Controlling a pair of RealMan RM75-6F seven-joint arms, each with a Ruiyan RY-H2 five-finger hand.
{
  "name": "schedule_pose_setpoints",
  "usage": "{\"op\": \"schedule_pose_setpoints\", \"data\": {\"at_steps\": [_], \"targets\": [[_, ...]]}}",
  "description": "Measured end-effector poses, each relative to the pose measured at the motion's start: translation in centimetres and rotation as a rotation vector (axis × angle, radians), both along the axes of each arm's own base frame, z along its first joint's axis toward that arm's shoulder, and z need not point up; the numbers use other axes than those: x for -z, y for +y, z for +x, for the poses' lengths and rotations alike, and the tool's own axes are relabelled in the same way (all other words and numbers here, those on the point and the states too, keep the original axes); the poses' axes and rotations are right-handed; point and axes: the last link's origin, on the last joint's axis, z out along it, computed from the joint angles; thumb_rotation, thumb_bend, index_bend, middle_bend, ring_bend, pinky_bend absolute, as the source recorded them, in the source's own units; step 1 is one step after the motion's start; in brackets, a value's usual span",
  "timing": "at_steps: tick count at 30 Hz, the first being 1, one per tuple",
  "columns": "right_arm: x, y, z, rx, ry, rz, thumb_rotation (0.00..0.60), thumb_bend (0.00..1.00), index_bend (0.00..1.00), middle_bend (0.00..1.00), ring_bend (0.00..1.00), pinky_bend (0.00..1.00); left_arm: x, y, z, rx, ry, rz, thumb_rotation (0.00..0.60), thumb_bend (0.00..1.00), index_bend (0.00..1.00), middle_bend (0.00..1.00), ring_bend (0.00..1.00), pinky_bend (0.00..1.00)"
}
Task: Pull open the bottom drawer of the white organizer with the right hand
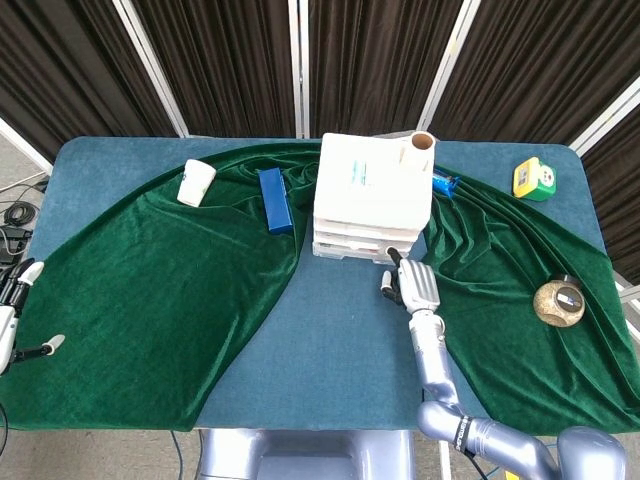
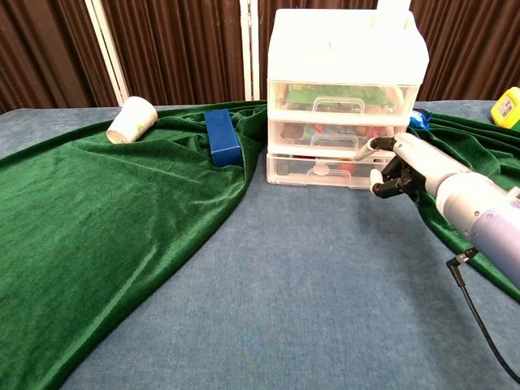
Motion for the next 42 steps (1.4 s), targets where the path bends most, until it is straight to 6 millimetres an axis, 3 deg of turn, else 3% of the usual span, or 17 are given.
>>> {"op": "schedule_pose_setpoints", "data": {"at_steps": [9,19,25,42], "targets": [[0.6,0.1,-0.2,0.007,0.004,0.018,0.600,0.62,0.29,0.89,0.91,0.79,0.0,0.0,0.0,-0.002,0.000,-0.002,0.600,0.03,0.00,0.00,0.00,0.00],[0.7,0.1,-0.1,0.001,-0.001,0.019,0.600,0.62,0.45,0.89,0.91,0.79,0.0,0.0,0.0,-0.002,-0.001,-0.004,0.600,0.03,0.00,0.00,0.00,0.00],[0.6,0.4,0.2,-0.011,-0.001,0.018,0.600,0.63,0.48,0.89,0.91,0.79,0.0,0.0,0.0,-0.002,-0.001,-0.006,0.600,0.03,0.00,0.00,0.00,0.00],[0.0,3.4,0.0,-0.023,0.027,0.054,0.600,0.64,0.50,0.89,0.91,0.79,0.0,-0.1,0.1,-0.003,0.004,-0.014,0.600,0.03,0.00,0.00,0.00,0.00]]}}
